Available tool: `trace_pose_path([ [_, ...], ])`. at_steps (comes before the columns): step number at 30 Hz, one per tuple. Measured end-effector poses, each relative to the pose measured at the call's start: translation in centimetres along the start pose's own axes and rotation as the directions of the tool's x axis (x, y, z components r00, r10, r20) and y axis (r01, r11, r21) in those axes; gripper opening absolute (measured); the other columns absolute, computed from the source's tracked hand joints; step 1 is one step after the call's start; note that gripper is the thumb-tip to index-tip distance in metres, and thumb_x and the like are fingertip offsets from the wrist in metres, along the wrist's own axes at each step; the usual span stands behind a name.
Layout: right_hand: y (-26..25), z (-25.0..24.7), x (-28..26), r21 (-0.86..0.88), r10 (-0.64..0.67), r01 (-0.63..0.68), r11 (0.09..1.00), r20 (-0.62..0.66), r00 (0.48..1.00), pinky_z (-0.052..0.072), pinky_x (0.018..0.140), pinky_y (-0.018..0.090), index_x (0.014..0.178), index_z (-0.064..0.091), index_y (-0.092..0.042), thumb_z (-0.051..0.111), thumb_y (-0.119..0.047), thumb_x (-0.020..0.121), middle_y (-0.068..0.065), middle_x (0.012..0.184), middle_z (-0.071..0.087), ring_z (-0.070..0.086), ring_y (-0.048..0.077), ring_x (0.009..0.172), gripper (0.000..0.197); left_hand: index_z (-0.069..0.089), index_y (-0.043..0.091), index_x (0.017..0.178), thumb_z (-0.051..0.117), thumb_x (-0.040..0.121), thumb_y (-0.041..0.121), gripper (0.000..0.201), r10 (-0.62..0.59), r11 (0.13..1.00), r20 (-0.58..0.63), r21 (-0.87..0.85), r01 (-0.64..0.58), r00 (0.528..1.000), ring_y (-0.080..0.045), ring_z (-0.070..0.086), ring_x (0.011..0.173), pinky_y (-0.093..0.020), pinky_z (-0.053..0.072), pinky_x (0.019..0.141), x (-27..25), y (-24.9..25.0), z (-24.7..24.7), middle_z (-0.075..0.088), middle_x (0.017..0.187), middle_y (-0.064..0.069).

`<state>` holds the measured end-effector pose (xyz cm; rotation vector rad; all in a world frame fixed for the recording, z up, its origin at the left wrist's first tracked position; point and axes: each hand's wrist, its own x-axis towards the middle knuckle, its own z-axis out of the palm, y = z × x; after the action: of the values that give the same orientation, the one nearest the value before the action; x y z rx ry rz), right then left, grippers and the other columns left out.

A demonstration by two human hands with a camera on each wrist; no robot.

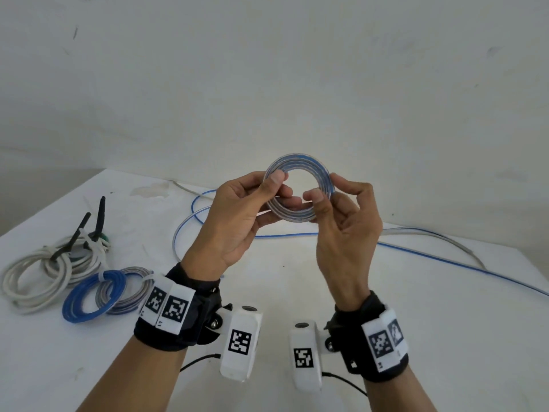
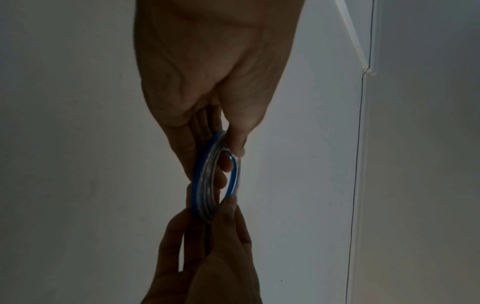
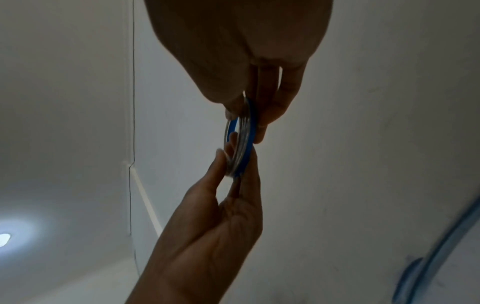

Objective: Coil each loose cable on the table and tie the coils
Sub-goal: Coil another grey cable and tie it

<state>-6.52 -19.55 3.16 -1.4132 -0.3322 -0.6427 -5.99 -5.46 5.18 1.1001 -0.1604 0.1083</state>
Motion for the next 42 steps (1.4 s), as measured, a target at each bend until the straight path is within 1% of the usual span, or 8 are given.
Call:
trace_pose_path([
  [6, -1.2, -4.3, 0.7, -0.03, 0.091, -0.086, 0.996, 0.269, 0.959, 0.06, 0.074, 0.038, 0.107, 0.063, -0.013, 0.064, -0.002, 0.097, 0.013, 0.095, 0.078, 0.073, 0.032, 0.074, 0.015, 0.062, 0.004, 0.113, 0.047, 0.082, 0.07, 0.074, -0.299, 0.954, 0.146, 0.023, 0.299, 0.943, -0.023, 0.06, 0.055, -0.035, 0.058, 0.063, 0.3, 1.2, 0.6, 0.065, 0.075, -0.012],
  [13, -4.0, -10.0, -1.2, -0.192, 0.124, -0.053, 0.98, 0.381, 0.916, 0.059, 0.072, 0.041, 0.107, 0.07, -0.008, 0.067, 0.0, 0.094, 0.014, 0.088, 0.075, 0.07, 0.036, 0.069, 0.016, 0.05, 0.012, 0.064, 0.039, 0.104, 0.047, 0.054, -0.546, 0.82, 0.343, 0.404, 0.405, 0.764, -0.016, 0.02, 0.047, -0.029, 0.046, 0.058, -1.5, -1.1, 5.3, 0.026, 0.048, 0.001],
  [19, -6.4, -15.8, -2.8, -0.274, 0.156, -0.07, 0.959, 0.308, 0.939, 0.058, 0.073, 0.044, 0.106, 0.068, -0.004, 0.067, -0.002, 0.095, 0.012, 0.089, 0.077, 0.071, 0.032, 0.068, 0.011, 0.05, 0.015, 0.064, 0.041, 0.106, 0.039, 0.049, -0.62, 0.774, 0.441, 0.478, 0.415, 0.649, -0.014, 0.02, 0.049, -0.028, 0.047, 0.063, -3.5, -2.1, 10.5, 0.026, 0.052, 0.004],
  [23, -6.9, -19.1, -3.4, -0.356, 0.229, -0.133, 0.925, 0.243, 0.943, 0.058, 0.073, 0.05, 0.107, 0.062, -0.007, 0.067, -0.007, 0.097, 0.009, 0.09, 0.079, 0.075, 0.03, 0.072, 0.011, 0.043, 0.018, 0.058, 0.04, 0.103, 0.031, 0.047, -0.634, 0.759, 0.378, 0.473, 0.448, 0.675, -0.014, 0.008, 0.051, -0.024, 0.031, 0.051, -4.8, -4.3, 14.5, 0.02, 0.049, 0.009],
  [30, -8.3, -26.5, -4.2, -0.432, 0.436, -0.329, 0.84, 0.175, 0.883, 0.061, 0.071, 0.041, 0.104, 0.063, -0.002, 0.065, -0.005, 0.098, 0.023, 0.091, 0.075, 0.072, 0.03, 0.076, 0.008, 0.036, 0.021, 0.059, 0.04, 0.102, 0.032, 0.045, -0.653, 0.713, 0.344, 0.58, 0.393, 0.675, -0.013, 0.011, 0.045, -0.026, 0.028, 0.049, -7.5, -8.7, 19.6, 0.019, 0.05, 0.008],
  [34, -7.6, -34.5, -3.8, -0.622, 0.554, -0.531, 0.576, -0.181, 0.813, 0.054, 0.055, 0.026, 0.087, 0.069, -0.005, 0.069, -0.013, 0.096, 0.013, 0.077, 0.072, 0.061, 0.025, 0.062, 0.012, 0.034, 0.021, 0.059, 0.043, 0.101, 0.031, 0.044, -0.677, 0.665, 0.308, 0.645, 0.376, 0.669, -0.016, 0.013, 0.048, -0.027, 0.03, 0.049, -8.9, -10.5, 20.5, 0.019, 0.052, 0.006],
  [39, -5.1, -40.6, -6.8, -0.898, 0.665, -0.387, -0.211, -0.422, 0.617, 0.058, 0.083, 0.034, 0.096, 0.072, -0.01, 0.093, -0.039, 0.066, 0.006, 0.093, 0.073, 0.069, 0.026, 0.09, 0.046, 0.033, 0.02, 0.059, 0.041, 0.101, 0.03, 0.044, -0.698, 0.655, 0.322, 0.647, 0.39, 0.639, -0.016, 0.013, 0.048, -0.026, 0.032, 0.048, -9.9, -11.0, 19.9, 0.018, 0.054, 0.004],
  [42, -3.6, -41.5, -8.0, -0.884, 0.629, -0.348, -0.313, -0.468, 0.622, 0.058, 0.085, 0.036, 0.105, 0.067, -0.012, 0.093, -0.039, 0.062, 0.008, 0.108, 0.073, 0.07, 0.029, 0.099, 0.057, 0.032, 0.02, 0.058, 0.04, 0.101, 0.031, 0.045, -0.696, 0.676, 0.354, 0.617, 0.403, 0.624, -0.015, 0.013, 0.047, -0.026, 0.033, 0.048, -9.9, -10.7, 19.4, 0.017, 0.056, 0.003],
])
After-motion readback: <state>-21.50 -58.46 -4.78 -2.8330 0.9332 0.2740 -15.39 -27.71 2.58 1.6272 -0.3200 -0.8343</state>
